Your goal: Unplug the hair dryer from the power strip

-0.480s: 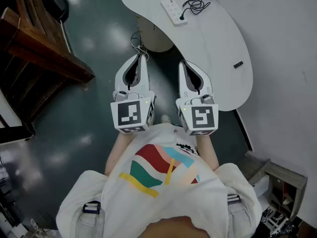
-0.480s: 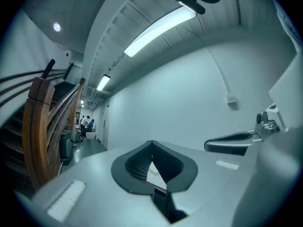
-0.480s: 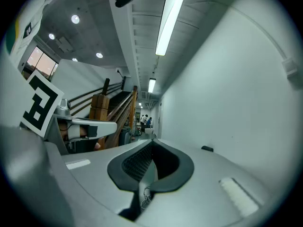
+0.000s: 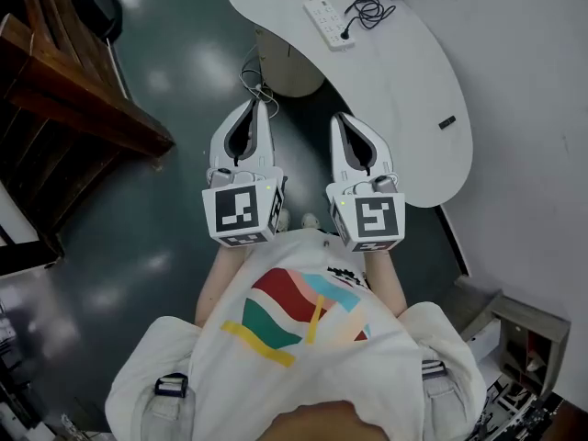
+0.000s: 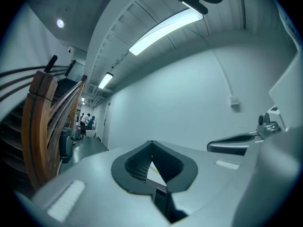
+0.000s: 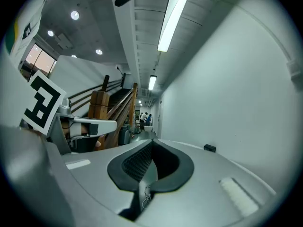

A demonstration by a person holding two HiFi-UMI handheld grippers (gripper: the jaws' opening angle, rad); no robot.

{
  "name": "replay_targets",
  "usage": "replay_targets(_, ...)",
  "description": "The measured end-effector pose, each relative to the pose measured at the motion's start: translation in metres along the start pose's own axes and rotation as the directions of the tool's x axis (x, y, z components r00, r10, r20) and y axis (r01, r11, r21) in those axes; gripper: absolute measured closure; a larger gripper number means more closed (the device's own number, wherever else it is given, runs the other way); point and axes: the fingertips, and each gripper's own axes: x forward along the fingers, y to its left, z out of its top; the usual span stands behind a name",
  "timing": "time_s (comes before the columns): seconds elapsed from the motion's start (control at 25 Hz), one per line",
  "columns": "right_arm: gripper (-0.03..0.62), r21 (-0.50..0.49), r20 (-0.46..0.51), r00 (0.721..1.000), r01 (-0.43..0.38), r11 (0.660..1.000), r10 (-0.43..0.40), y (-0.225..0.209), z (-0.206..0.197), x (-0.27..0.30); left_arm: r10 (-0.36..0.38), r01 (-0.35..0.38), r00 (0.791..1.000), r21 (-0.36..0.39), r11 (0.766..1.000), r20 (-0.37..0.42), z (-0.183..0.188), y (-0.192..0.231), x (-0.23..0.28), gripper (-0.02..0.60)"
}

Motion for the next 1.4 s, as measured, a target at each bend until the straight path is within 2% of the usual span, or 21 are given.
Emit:
replay_targets(0.16, 0.583, 0.047, 0.012, 0.999, 0.033, 0.998, -0.034, 0.007, -0.001, 0.010, -0.009, 0.009, 1.000, -0.016, 1.000, 0.016, 0.001, 0.025, 0.003, 0.586)
replay_targets(0.28, 0.582, 0.071, -0.005, 0.999, 0.048, 0.996, -0.047, 0.006, -0.008, 0.015, -0.009, 0.009, 1.000, -0.020, 1.000, -0.005, -0.006, 0.041, 0.012, 0.586)
replay_targets(0.6, 0.582, 0.084, -0.009, 0.992, 0.126, 0.988, -0.126, -0.034, -0.010, 0.045, -0.066, 0.066, 0.998, -0.002, 0.998, -0.022, -0.013, 0.044, 0.063, 0.586)
replay_targets(0.76, 0.582, 0.094, 0.019, 0.991, 0.130, 0.987, -0.132, -0.067, -0.009, 0.081, -0.100, 0.101, 0.995, 0.020, 0.995, -0.028, -0.023, 0.035, 0.116, 0.586)
replay_targets(0.92, 0.582, 0.097, 0.023, 0.989, 0.143, 0.985, -0.146, -0.107, -0.008, 0.136, -0.123, 0.124, 0.992, 0.025, 0.992, -0.042, -0.029, 0.040, 0.190, 0.586)
replay_targets(1.12, 0.582, 0.080, 0.029, 0.986, 0.160, 0.984, -0.163, -0.157, 0.004, 0.201, -0.162, 0.163, 0.986, 0.037, 0.986, -0.037, -0.015, 0.038, 0.279, 0.586)
replay_targets(1.4, 0.582, 0.123, 0.023, 0.991, 0.126, 0.984, -0.130, -0.189, 0.008, 0.267, -0.193, 0.195, 0.980, 0.037, 0.980, -0.052, -0.007, 0.038, 0.351, 0.586)
